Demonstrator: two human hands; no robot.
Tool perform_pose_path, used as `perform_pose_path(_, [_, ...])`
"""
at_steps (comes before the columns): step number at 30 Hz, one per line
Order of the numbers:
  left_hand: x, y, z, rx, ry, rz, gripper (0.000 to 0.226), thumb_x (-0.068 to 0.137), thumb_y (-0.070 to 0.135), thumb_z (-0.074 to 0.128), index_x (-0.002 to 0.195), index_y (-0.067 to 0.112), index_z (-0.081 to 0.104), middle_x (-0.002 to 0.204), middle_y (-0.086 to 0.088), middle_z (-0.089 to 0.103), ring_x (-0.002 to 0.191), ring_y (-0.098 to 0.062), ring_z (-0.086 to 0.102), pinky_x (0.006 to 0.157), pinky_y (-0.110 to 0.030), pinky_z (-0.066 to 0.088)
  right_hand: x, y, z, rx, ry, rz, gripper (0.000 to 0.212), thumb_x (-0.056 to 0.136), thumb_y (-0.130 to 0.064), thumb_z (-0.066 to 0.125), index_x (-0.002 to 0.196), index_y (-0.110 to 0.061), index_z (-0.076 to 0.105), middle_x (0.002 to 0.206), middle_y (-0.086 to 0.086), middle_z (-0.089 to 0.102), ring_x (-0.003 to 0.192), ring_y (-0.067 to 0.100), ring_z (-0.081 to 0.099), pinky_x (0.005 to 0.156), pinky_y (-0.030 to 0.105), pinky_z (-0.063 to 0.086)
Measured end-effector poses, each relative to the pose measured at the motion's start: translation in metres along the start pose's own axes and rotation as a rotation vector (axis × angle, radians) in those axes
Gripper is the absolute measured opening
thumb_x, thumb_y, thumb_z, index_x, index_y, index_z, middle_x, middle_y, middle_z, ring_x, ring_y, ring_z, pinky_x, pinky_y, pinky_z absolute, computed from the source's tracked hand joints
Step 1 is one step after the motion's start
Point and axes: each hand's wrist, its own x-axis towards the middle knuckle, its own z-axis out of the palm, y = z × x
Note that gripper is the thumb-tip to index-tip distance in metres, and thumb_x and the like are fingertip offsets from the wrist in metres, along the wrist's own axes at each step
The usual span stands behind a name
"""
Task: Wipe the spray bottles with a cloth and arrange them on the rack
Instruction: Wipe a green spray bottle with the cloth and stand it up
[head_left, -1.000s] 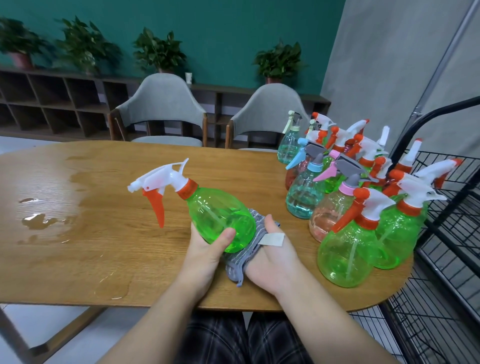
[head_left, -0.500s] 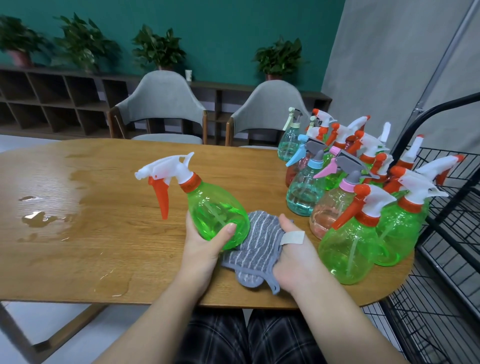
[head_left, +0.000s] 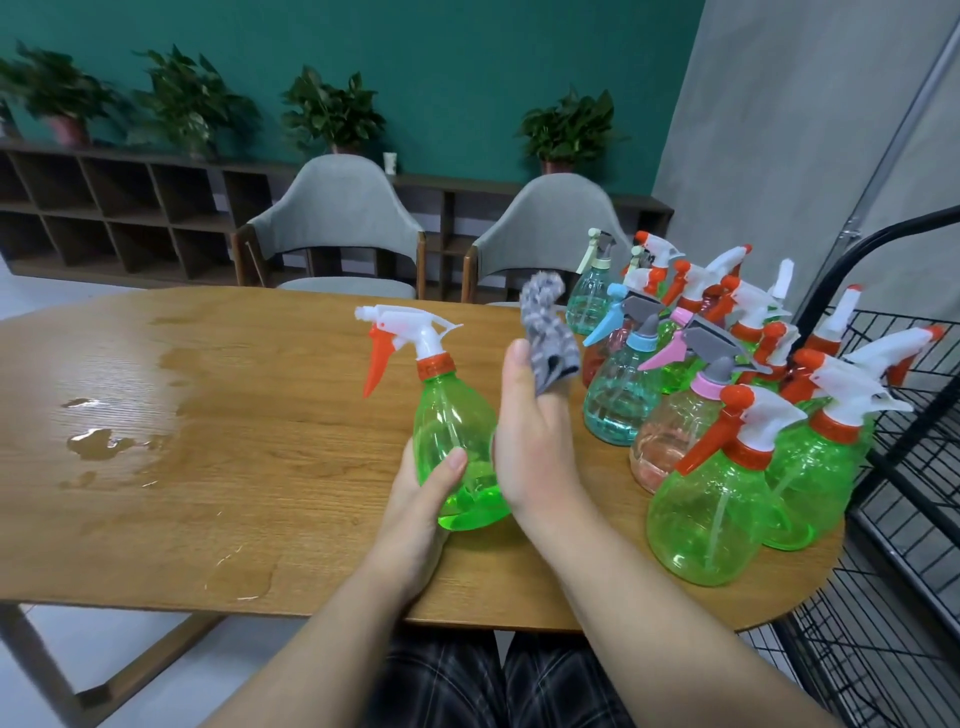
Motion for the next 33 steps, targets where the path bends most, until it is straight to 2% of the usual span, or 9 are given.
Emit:
perform_pose_path(3, [0.001,-0.002,-0.002,0.007,0.001,-0.018,0.086,0.045,0.043,0.092,0.121,0.024,0.057,0.111,-0.003,0.073,0.098,-0.015,0.069,0.075,-0.025,0.056,0.027,-0.003,0.022,-0.135,-0.08,-0.056,0.065,0.088,-0.07,0.019,0.122,-0.022,0.045,0.137,0.0,0.04,0.13,0.014,0.034,0.115,0.033,0.021])
perform_pose_path(6, [0.001,-0.001,0.0,0.156,-0.015,0.013,0.085,0.046,0.042,0.085,0.122,0.02,0.053,0.107,0.005,0.073,0.101,-0.007,0.067,0.077,-0.017,0.052,0.042,-0.011,0.041,-0.577,-0.291,-0.051,0.064,0.095,-0.058,0.027,0.145,-0.019,0.032,0.153,0.004,0.026,0.143,0.023,0.017,0.118,0.052,0.008])
perform_pose_path(8, [-0.001,0.001,0.002,0.225,-0.032,0.04,0.093,0.042,0.048,0.086,0.123,0.019,0.05,0.1,0.019,0.073,0.096,0.006,0.065,0.076,-0.01,0.049,0.038,-0.019,0.05,-0.864,-0.346,-0.142,0.063,0.095,-0.058,0.031,0.143,-0.017,0.031,0.146,0.007,0.036,0.138,0.028,0.025,0.115,0.056,0.013])
perform_pose_path(11, [-0.002,0.002,0.003,0.276,-0.063,0.058,0.105,0.04,0.062,0.089,0.126,0.019,0.046,0.104,0.022,0.072,0.099,0.007,0.064,0.079,-0.011,0.049,0.038,-0.024,0.052,-1.05,-0.258,-0.377,0.057,0.091,-0.067,0.033,0.111,-0.016,0.049,0.113,0.005,0.056,0.108,0.027,0.049,0.092,0.045,0.036])
perform_pose_path(14, [-0.001,-0.004,0.0,0.296,-0.091,0.049,0.091,0.052,0.042,0.087,0.129,0.018,0.044,0.11,0.012,0.071,0.107,-0.002,0.064,0.084,-0.017,0.049,0.051,-0.031,0.044,-1.002,-0.331,-0.515,0.038,0.089,-0.057,0.047,0.087,-0.019,0.041,0.088,-0.002,0.052,0.089,0.023,0.052,0.07,0.033,0.03])
perform_pose_path(21, [0.0,-0.01,-0.003,0.326,-0.11,0.058,0.082,0.059,0.035,0.078,0.131,0.018,0.044,0.113,0.005,0.07,0.108,-0.01,0.065,0.088,-0.024,0.052,0.065,-0.035,0.036,-0.995,-0.372,-0.545,0.032,0.091,-0.05,0.047,0.074,-0.023,0.047,0.072,-0.006,0.051,0.07,0.019,0.046,0.059,0.029,0.03])
perform_pose_path(26, [0.002,-0.01,-0.007,0.318,-0.07,0.051,0.077,0.059,0.037,0.079,0.129,0.025,0.048,0.11,0.008,0.072,0.105,-0.011,0.067,0.087,-0.026,0.051,0.07,-0.046,0.026,-0.468,-0.509,-0.18,0.052,0.095,-0.055,0.044,0.058,-0.018,0.048,0.052,-0.005,0.049,0.052,0.014,0.047,0.054,0.025,0.035])
perform_pose_path(28, [0.002,-0.01,-0.007,0.313,-0.07,0.052,0.079,0.06,0.037,0.078,0.131,0.023,0.047,0.109,0.006,0.072,0.104,-0.011,0.066,0.087,-0.027,0.051,0.075,-0.04,0.02,-0.379,-0.423,-0.065,0.056,0.095,-0.055,0.043,0.053,-0.018,0.044,0.049,-0.002,0.047,0.051,0.017,0.048,0.058,0.03,0.039])
perform_pose_path(33, [0.0,-0.009,-0.005,0.321,-0.095,0.049,0.078,0.059,0.036,0.078,0.13,0.023,0.046,0.108,0.008,0.072,0.103,-0.01,0.067,0.084,-0.024,0.052,0.071,-0.022,0.015,-0.571,-0.209,-0.056,0.063,0.096,-0.055,0.037,0.046,-0.019,0.036,0.047,-0.001,0.044,0.051,0.022,0.046,0.051,0.03,0.03])
